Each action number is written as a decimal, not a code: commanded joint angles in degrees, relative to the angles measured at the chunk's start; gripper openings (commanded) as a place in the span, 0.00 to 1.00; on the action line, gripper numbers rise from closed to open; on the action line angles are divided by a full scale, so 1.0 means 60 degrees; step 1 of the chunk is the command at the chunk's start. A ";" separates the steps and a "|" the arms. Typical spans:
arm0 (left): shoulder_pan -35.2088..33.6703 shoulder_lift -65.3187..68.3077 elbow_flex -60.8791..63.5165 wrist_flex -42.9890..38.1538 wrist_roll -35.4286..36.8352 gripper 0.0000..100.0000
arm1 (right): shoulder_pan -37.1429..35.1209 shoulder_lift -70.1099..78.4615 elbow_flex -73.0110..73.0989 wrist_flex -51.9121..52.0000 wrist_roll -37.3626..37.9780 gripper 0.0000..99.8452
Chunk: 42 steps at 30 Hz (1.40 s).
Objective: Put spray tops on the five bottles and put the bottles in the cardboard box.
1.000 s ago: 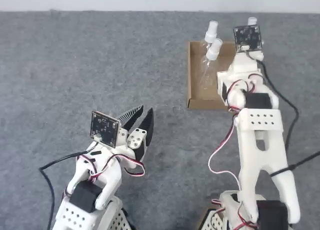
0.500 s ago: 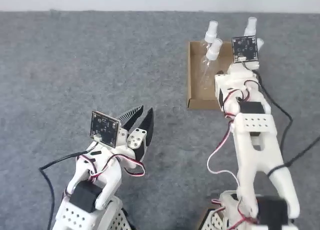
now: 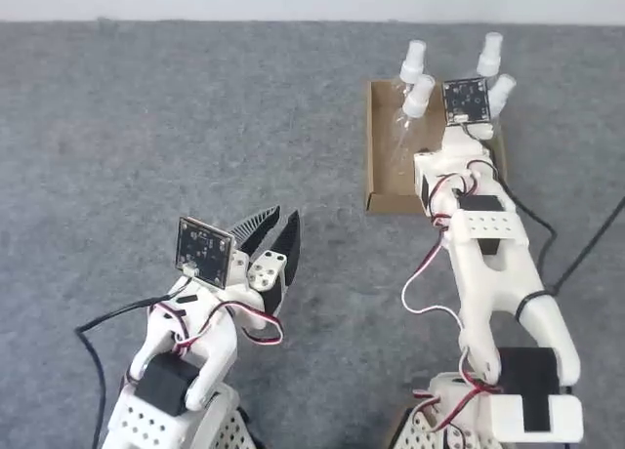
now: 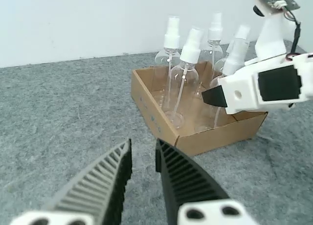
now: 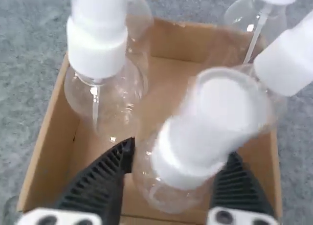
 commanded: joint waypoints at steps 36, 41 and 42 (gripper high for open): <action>0.0000 -0.0117 -0.0022 -0.0337 -0.0059 0.08 | -0.0359 -0.5502 -0.3238 1.0762 0.3956 0.03; 0.0000 -0.0117 -0.0022 -0.0337 -0.0059 0.08 | -0.1560 -0.3978 -0.3223 1.1714 0.4366 0.03; 0.0000 -0.0117 -0.0022 -0.0337 -0.0059 0.08 | -0.1751 -0.3626 -0.3223 1.1758 0.4366 0.03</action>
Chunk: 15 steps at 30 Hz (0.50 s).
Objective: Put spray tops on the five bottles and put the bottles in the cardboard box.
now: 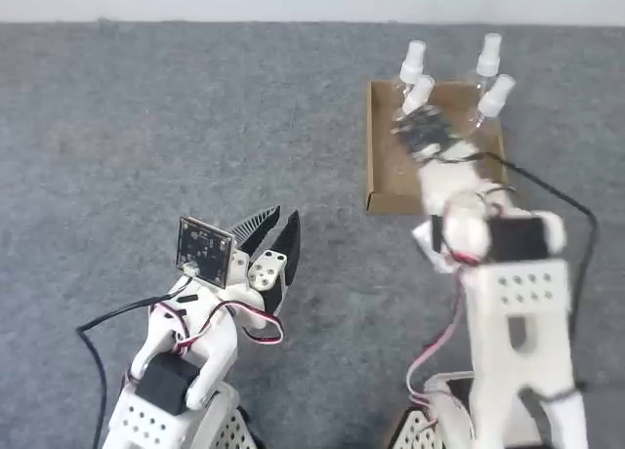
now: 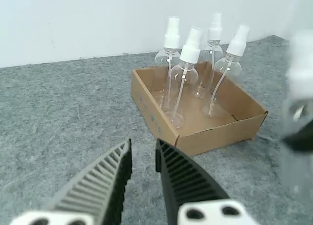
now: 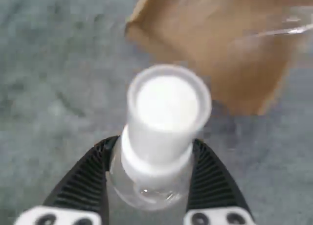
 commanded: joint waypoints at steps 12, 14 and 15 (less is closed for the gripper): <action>-0.1538 -0.0117 -0.0183 0.1099 -0.0952 0.08 | -0.2073 0.4491 -0.0586 -0.0623 0.0088 0.03; -0.2330 -0.0117 -0.0139 0.1392 -0.1172 0.08 | -0.2381 0.4784 -0.0586 -0.1106 -0.0337 0.05; -0.2667 -0.0117 -0.0066 0.1509 -0.1304 0.08 | -0.2571 0.4916 -0.0586 -0.1297 -0.0498 0.07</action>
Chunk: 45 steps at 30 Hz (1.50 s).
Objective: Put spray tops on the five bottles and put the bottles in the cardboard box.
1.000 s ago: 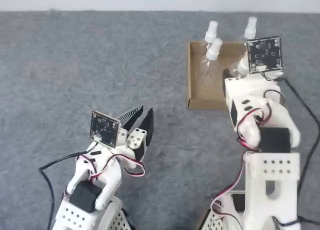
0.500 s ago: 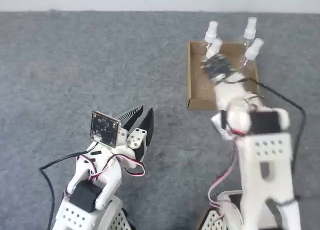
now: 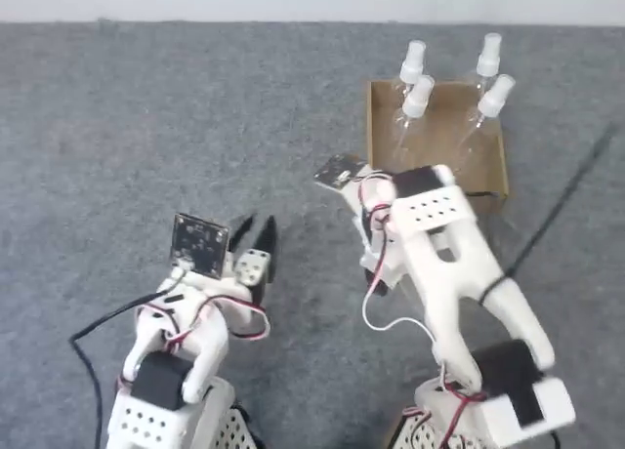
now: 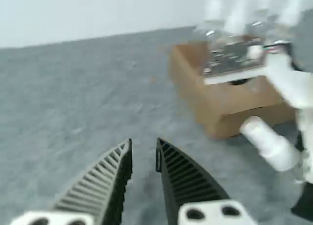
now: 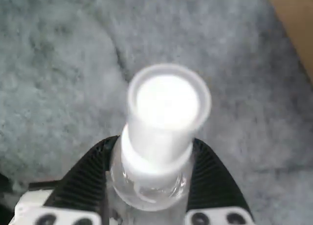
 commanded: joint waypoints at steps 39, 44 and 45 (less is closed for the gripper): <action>-0.2784 -0.0132 0.1751 -0.0645 -0.1495 0.08 | -0.1546 0.0330 -0.0630 -0.2659 -0.0938 0.26; -0.2784 -0.0132 0.1751 -0.0645 -0.1495 0.08 | -0.0520 -0.0095 0.0176 -0.2161 0.0322 0.26; -0.2784 -0.0132 0.1751 -0.0645 -0.1495 0.08 | -0.0418 -0.0242 0.0469 -0.2161 0.0484 0.26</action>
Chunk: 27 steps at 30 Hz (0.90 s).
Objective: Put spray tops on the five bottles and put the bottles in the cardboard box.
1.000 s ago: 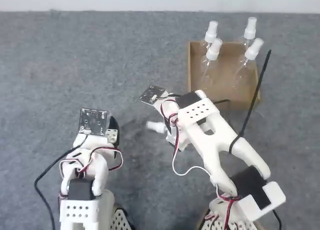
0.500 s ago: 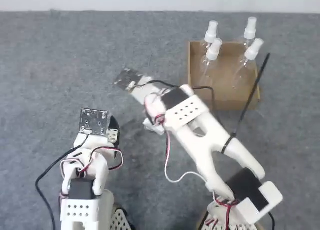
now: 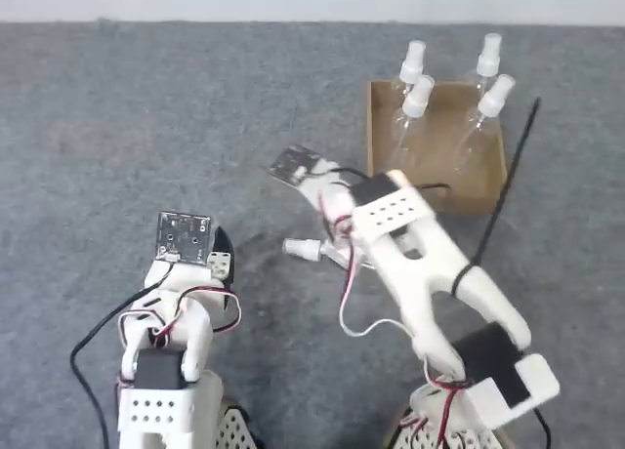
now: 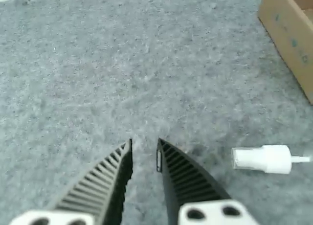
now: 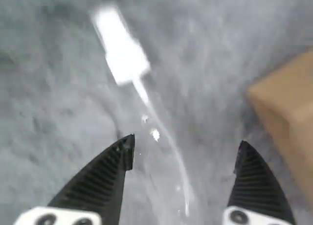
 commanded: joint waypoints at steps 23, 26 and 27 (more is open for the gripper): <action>0.0015 -0.0147 0.0022 -0.0337 -0.0044 0.08 | 0.8110 -0.3538 0.4249 -0.0916 0.5143 0.11; 0.0015 -0.0147 0.0022 -0.0322 -0.0044 0.08 | 0.9487 -0.3919 0.4366 -0.0989 0.5656 0.11; 0.0015 -0.0147 0.0007 -0.0278 -0.0044 0.08 | 0.9824 -0.3978 0.4366 -0.0989 0.5670 0.10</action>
